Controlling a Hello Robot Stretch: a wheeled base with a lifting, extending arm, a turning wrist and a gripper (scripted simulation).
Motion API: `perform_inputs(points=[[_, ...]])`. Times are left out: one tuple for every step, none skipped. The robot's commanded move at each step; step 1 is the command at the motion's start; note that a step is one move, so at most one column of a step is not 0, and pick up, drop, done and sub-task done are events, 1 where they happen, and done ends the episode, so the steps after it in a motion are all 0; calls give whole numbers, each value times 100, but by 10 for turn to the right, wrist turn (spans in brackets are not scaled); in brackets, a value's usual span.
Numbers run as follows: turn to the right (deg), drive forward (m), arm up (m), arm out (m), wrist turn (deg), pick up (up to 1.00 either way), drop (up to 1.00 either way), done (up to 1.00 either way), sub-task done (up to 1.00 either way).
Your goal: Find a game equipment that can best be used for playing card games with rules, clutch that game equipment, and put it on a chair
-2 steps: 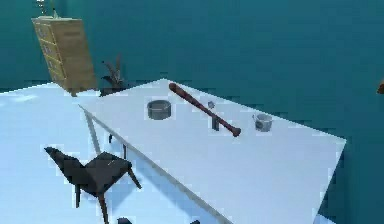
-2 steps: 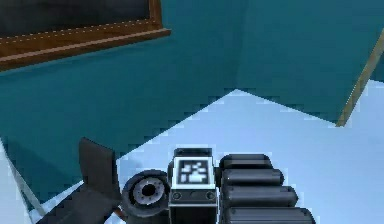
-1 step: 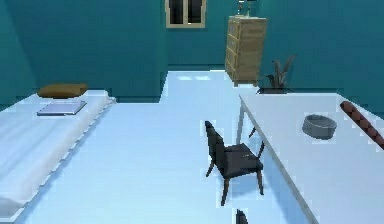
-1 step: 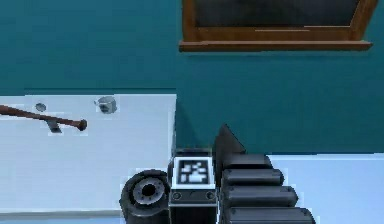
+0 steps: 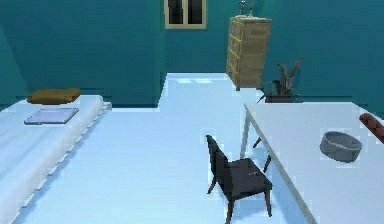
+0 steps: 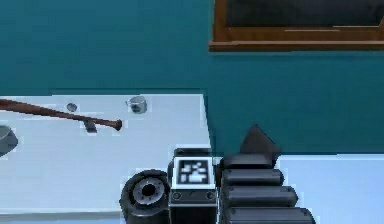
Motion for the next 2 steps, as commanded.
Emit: perform_inputs(points=[[450,0,0,0,0,0,0,0,0],[150,0,0,0,0,0,0,0,0]])
